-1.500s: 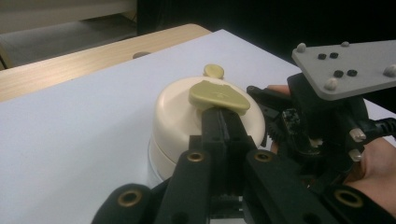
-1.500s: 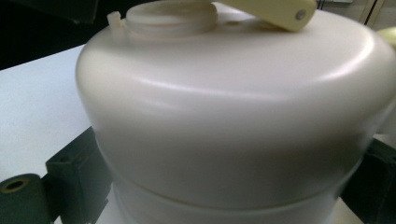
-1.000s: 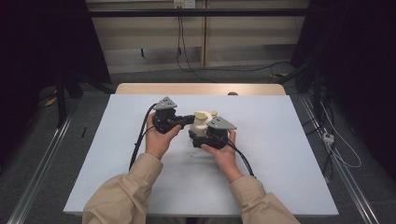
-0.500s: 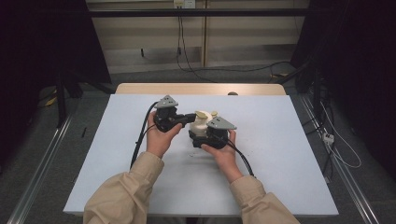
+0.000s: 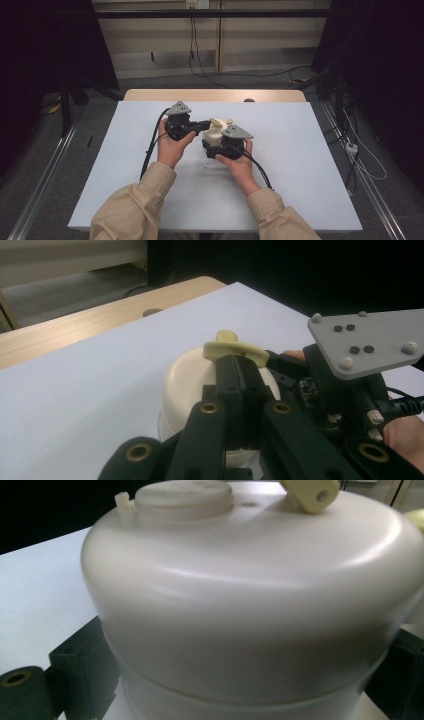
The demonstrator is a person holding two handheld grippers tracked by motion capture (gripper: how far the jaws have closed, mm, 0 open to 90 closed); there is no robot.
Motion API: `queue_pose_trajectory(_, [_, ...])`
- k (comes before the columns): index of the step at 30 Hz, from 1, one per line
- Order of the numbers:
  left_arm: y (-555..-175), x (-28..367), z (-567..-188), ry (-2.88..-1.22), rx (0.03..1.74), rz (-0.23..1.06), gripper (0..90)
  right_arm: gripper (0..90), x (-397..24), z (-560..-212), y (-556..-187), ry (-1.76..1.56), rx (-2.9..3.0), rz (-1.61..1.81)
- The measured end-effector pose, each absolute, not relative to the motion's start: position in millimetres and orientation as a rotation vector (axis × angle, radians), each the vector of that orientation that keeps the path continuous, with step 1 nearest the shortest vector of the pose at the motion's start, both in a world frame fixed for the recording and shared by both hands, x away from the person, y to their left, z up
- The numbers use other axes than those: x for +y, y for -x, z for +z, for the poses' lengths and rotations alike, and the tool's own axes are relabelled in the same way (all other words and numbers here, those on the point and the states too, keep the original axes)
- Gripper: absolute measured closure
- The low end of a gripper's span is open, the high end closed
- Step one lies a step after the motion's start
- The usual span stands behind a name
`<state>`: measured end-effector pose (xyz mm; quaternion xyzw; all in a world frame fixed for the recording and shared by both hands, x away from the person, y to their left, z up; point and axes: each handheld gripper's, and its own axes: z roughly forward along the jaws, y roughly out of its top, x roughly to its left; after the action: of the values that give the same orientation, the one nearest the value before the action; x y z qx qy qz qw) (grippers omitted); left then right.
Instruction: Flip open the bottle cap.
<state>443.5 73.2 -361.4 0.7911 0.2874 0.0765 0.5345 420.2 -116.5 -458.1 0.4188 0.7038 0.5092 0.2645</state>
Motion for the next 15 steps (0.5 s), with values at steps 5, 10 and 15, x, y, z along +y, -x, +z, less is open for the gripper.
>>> queue_pose_trajectory(5, [-444.4, 71.7, -360.7, -1.876, 0.685, 0.181, 90.0, 5.4, -116.5, -458.0, -420.3, -1.132, 1.903, 1.376])
queue_pose_trajectory(10, [-445.0, 70.5, -361.6, -1.889, 0.686, 0.183, 90.0, 5.4, -116.5, -458.0, -420.3, -1.131, 1.903, 1.376])
queue_pose_trajectory(15, [-445.2, 69.7, -361.9, -1.886, 0.687, 0.18, 90.0, 5.4, -116.5, -458.0, -420.3, -1.13, 1.903, 1.375])
